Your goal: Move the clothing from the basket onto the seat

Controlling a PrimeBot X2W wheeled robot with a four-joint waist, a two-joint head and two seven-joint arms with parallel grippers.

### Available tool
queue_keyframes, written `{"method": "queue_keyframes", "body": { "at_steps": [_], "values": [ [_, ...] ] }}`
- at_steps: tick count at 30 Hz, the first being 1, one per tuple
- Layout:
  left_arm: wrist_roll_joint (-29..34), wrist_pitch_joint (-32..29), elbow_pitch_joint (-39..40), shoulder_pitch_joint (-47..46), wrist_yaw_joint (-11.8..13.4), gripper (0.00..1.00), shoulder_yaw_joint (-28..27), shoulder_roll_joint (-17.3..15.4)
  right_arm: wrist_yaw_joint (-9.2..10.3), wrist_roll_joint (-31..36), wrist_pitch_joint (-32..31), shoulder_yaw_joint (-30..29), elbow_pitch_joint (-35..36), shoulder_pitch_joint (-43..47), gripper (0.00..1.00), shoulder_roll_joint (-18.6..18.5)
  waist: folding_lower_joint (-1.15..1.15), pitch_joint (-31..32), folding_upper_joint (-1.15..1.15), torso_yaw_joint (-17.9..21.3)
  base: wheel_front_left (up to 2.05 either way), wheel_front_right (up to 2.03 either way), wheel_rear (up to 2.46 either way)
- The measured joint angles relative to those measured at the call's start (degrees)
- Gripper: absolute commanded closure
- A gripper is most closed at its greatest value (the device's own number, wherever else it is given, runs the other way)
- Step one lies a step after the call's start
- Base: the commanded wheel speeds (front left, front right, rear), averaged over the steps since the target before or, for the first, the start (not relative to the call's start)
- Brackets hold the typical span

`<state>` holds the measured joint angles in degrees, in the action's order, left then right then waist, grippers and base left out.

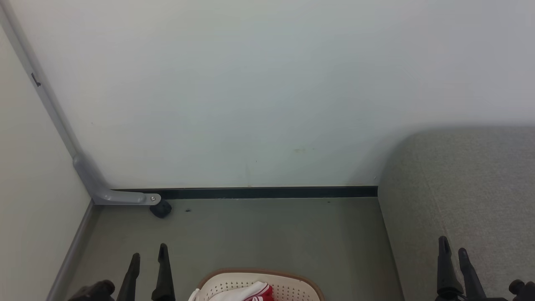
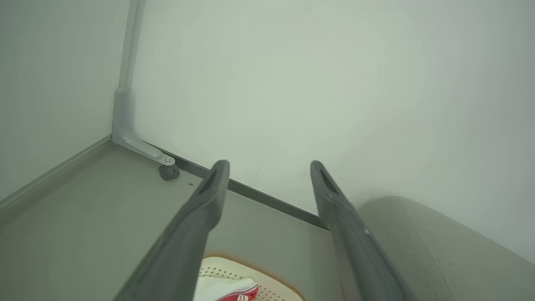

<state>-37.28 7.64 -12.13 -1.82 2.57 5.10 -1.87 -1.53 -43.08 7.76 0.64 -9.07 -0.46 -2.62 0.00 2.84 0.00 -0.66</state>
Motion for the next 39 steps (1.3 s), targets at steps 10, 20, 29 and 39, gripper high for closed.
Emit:
{"method": "queue_keyframes", "body": {
  "at_steps": [10,20,29,39],
  "values": [
    [10.58,2.19,0.18,-0.02,1.55,0.0,3.05,-0.1,0.09,9.71,1.99,1.99,0.64,-0.01,0.0,-0.42,0.0,0.58,0.0,0.13,0.0,0.0,0.0],
    [19.26,4.32,-0.07,-0.01,2.98,0.0,5.8,-0.36,0.1,19.42,4.09,4.6,0.05,0.14,0.0,-1.23,0.0,1.22,0.0,0.18,0.0,0.0,0.0],
    [26.94,6.26,-2.07,0.02,4.08,0.0,9.46,-0.55,0.1,27.17,6.04,7.13,-2.22,1.21,0.0,-1.51,0.0,1.52,0.0,0.22,0.0,0.0,0.0],
    [27.71,6.66,-6.31,0.04,4.55,0.0,12.12,-0.66,0.09,29.06,6.5,7.8,-6.5,1.2,0.0,-1.48,0.0,1.3,0.0,0.34,0.0,0.0,0.0]
  ]
}}
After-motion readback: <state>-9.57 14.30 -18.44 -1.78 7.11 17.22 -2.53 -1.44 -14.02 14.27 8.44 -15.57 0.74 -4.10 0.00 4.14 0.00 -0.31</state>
